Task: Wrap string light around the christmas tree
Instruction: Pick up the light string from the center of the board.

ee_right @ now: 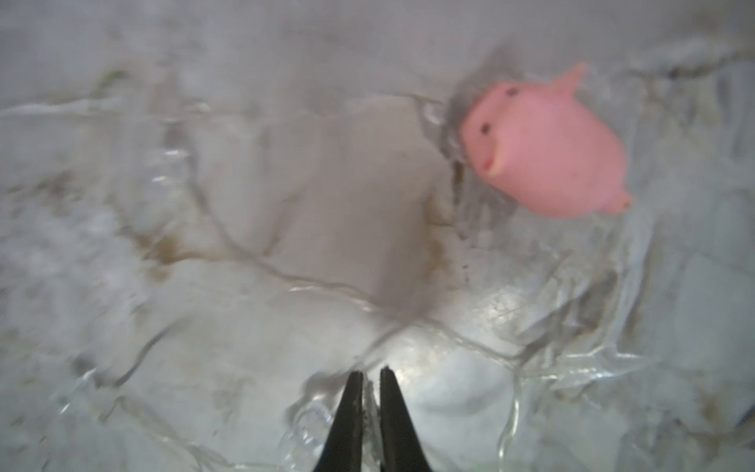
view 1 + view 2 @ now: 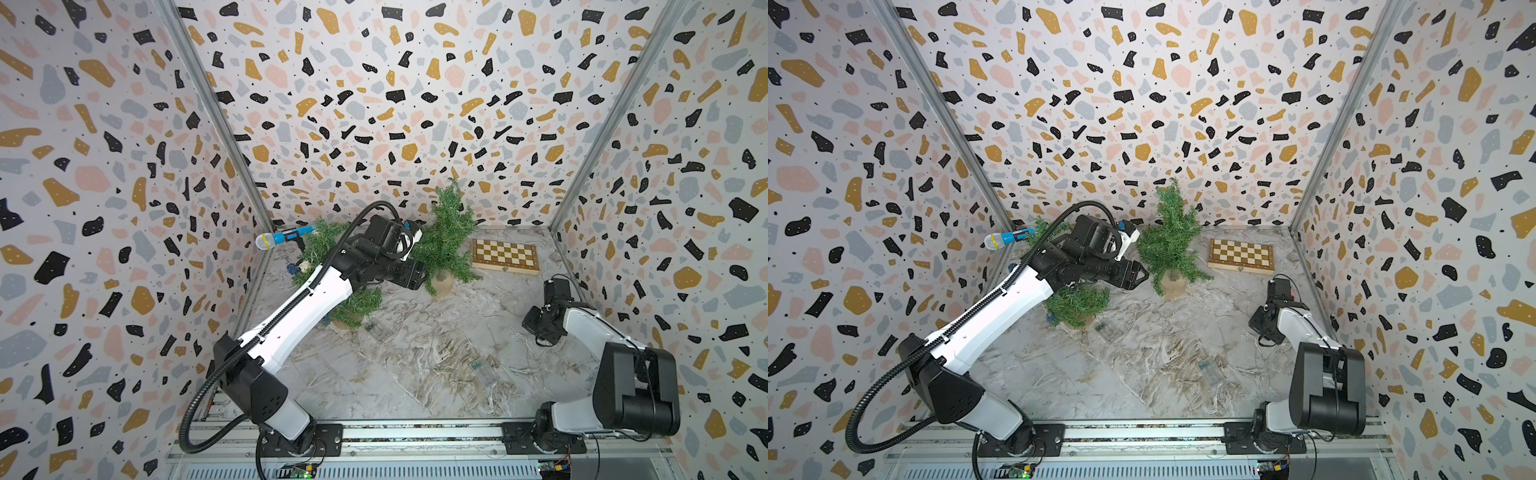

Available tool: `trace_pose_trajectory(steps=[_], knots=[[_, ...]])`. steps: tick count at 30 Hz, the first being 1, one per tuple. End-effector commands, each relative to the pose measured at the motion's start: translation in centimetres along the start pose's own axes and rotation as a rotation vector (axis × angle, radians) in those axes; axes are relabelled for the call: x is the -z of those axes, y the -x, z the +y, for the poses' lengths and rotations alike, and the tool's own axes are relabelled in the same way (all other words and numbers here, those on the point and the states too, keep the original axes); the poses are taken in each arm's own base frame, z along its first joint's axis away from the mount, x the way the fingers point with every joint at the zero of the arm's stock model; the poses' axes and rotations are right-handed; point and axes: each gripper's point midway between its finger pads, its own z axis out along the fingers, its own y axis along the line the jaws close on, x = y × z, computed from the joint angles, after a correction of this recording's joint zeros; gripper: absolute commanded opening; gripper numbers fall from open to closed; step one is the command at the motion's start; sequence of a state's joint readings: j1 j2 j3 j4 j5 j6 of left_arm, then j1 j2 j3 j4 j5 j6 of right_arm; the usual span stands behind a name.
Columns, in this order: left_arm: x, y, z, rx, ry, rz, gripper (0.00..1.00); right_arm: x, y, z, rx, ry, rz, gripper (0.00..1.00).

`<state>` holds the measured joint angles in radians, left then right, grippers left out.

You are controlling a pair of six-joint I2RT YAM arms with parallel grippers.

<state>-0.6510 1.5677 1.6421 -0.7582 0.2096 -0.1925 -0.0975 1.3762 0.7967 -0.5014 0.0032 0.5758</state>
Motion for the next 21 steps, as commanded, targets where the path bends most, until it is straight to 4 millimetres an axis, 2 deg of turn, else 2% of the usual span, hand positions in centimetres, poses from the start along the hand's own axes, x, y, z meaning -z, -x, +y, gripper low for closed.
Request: trace_pose_trajectory(steps=[1,8,14,17,21], knots=[[0.7,1.2,0.5,-0.031,0.038,-0.033,0.76,5.0,2.6,2.6,0.060,0.070,-0.097,0.01],[1.2,1.9,0.1,-0.015,0.021,-0.034,0.76,13.8,6.1,7.7,0.157,0.254,-0.239,0.00],[2.9,3.2,-0.4,-0.037,0.025,-0.070,0.76,20.9,8.5,12.0,0.229,0.399,-0.381,0.00],[3.8,3.5,-1.2,-0.059,0.001,-0.084,0.76,23.7,8.6,14.8,0.266,0.512,-0.417,0.00],[4.5,3.2,-3.7,-0.107,-0.078,-0.089,0.76,26.4,6.9,18.7,0.355,0.656,-0.414,0.00]])
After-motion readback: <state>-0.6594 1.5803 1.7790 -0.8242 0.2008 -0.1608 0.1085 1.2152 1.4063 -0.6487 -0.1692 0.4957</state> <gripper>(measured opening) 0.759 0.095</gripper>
